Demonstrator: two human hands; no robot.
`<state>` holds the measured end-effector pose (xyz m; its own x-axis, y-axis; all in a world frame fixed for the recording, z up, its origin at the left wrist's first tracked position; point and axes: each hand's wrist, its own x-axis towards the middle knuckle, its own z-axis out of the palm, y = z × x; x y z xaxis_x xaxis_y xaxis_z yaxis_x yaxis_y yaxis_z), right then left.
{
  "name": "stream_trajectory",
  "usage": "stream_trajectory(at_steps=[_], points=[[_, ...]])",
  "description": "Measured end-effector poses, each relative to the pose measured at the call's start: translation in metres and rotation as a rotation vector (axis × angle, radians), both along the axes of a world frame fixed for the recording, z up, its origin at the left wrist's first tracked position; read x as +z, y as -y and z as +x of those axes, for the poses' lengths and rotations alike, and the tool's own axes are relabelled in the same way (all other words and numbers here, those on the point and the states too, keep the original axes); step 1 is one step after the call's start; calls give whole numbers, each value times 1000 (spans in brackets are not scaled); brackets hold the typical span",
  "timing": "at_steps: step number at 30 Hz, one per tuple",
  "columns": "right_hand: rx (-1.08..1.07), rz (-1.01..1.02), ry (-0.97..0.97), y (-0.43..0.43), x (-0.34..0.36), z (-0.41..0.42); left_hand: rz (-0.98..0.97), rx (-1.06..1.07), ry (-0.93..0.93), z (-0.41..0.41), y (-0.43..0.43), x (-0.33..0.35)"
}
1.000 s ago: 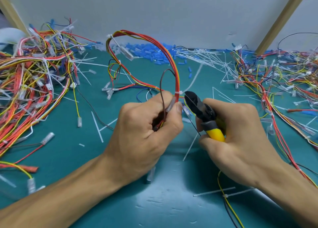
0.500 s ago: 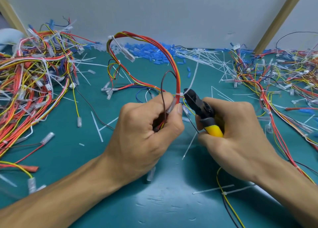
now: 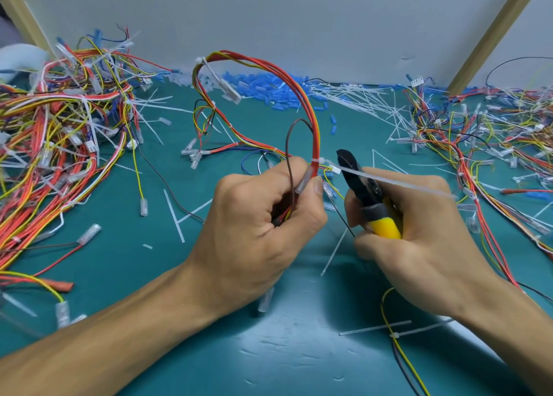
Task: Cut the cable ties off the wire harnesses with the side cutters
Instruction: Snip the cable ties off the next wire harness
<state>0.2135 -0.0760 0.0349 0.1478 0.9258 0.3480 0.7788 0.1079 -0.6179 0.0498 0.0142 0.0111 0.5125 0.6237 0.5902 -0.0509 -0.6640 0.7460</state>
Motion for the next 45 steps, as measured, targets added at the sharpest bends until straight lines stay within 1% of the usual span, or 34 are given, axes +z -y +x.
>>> stream_trajectory(at_steps=[2,8,11,13,15,18,25,29,35,41,43,45], points=[[3,-1,-16,0,0,1,-10,2,6,0,0,0],[-53,-3,52,-1,-3,3,-78,-11,37,1,-1,-2],[-82,9,120,-2,-4,4,-25,-12,-2,1,-1,-3],[-88,11,130,-3,-3,3,3,-26,-8,1,1,-3],[-77,20,82,-2,-3,2,9,-29,-13,0,1,-2],[-67,26,-43,0,-1,3,-15,-23,-16,1,0,-1],[21,-79,-97,6,4,5,10,-25,-16,1,1,-1],[31,-106,-186,3,1,3,-6,-19,-18,0,1,-1],[4,-66,-114,-1,1,6,-37,-24,-18,0,0,-1],[29,-102,-206,0,-3,4,-4,-28,-26,1,1,0],[24,-107,-156,0,-2,4,-7,-28,-29,1,1,0],[6,-96,-35,-1,-2,5,-7,-28,-38,2,0,0]])
